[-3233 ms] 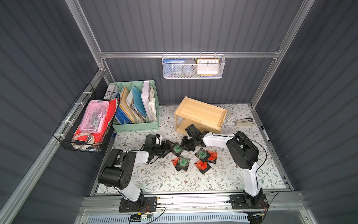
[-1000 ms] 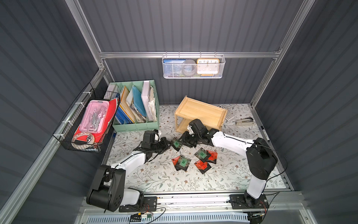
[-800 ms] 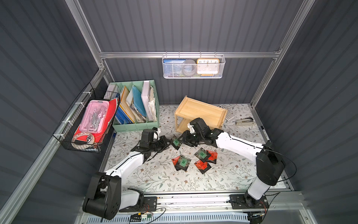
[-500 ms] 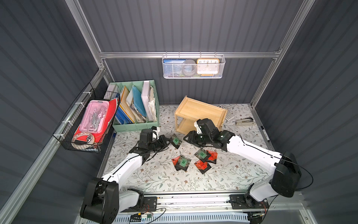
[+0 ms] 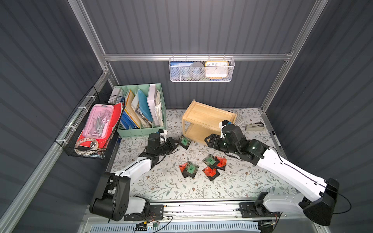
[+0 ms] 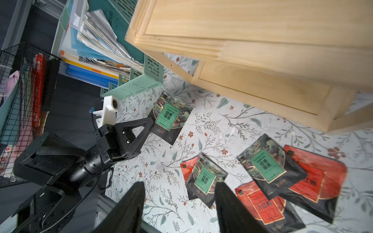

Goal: Place the tea bags on the shelf by color
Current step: Place the tea bag on the shelf.

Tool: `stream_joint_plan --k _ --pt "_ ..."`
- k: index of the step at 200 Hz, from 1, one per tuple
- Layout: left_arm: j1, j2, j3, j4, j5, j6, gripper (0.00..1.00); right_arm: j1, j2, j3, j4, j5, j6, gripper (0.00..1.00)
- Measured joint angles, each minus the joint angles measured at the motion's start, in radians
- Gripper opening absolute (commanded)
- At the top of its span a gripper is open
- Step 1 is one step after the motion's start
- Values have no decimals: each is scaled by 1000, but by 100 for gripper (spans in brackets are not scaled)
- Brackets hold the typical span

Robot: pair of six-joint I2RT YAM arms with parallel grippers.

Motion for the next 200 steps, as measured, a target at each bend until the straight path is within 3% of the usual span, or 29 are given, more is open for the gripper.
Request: stream_joint_plan --k 72,200 --pt "-2 145 6 143 -1 -60 0 -9 -101 0 -90 109 -18 62" --pt "-50 433 120 367 -8 -150 0 -51 -183 0 -190 137 -25 63"
